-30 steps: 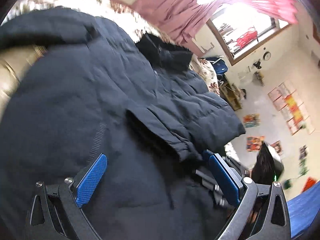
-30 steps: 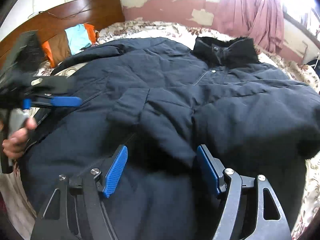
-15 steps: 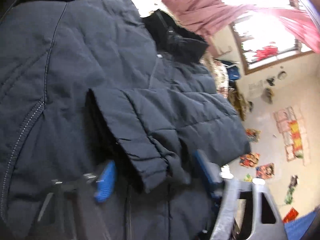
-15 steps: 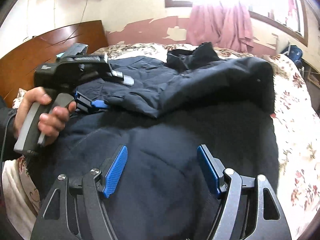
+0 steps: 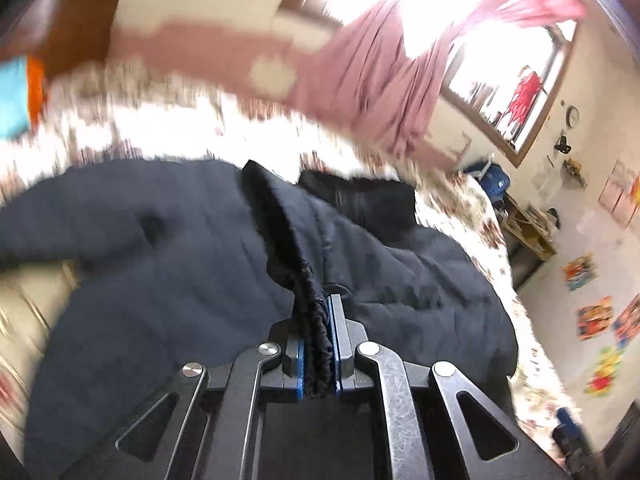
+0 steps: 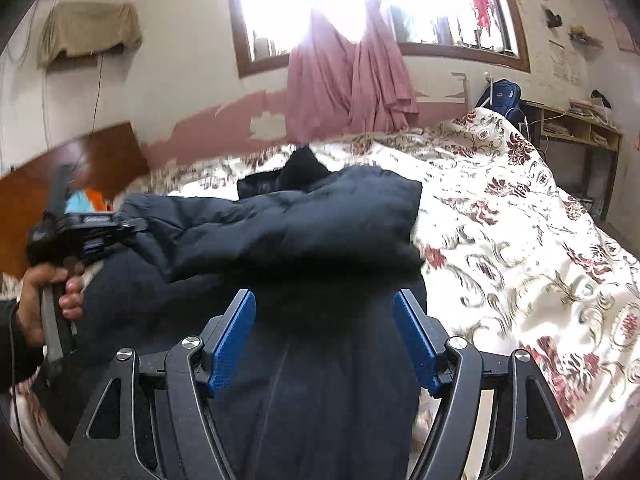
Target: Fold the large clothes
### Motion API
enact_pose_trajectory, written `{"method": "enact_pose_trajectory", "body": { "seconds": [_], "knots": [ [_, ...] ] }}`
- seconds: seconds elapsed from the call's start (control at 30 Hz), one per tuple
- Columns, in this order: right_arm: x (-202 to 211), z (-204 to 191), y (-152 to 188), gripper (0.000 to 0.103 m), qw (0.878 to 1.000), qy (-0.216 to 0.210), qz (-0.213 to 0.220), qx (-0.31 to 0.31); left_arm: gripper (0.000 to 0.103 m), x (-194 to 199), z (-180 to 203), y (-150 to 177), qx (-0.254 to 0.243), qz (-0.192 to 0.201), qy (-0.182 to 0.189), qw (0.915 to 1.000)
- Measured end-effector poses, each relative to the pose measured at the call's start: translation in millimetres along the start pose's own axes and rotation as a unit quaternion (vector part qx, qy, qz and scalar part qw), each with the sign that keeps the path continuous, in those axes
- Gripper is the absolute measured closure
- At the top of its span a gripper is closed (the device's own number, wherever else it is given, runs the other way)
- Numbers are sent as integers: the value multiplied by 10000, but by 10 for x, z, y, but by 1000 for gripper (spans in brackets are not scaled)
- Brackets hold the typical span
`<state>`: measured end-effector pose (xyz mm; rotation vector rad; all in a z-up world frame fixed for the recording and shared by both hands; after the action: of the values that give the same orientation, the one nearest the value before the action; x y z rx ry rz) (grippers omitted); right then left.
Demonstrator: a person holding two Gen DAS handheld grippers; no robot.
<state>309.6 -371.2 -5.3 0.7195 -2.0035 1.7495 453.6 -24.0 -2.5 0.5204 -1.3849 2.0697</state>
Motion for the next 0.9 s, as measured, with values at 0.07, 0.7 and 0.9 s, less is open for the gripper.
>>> {"method": "enact_pose_trajectory", "body": {
  "seconds": [0.07, 0.7, 0.9],
  "knots": [
    [-184, -26, -128, 37, 10000, -20, 10, -30, 94, 113, -37, -167, -214, 279, -178, 9992],
    [-1881, -315, -506, 86, 9888, 675, -1223, 522, 93, -770, -732, -23, -284, -912, -1228, 9878],
    [-1962, -327, -421, 86, 9897, 712, -1124, 533, 89, -711, -740, 23, -200, -900, -970, 9910]
  ]
}}
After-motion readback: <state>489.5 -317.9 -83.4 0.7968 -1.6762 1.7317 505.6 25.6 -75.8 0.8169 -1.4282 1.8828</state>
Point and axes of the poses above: each gripper's, at about its wrist camera, not at the fingertips, and x roughly against the way its jaws point, z to its right, y to its underside, the point moved 1 cm from there along -x, roughly the way its jaws point, and after that the axes turned 6 degrees about -z, right-handed, at the moved point
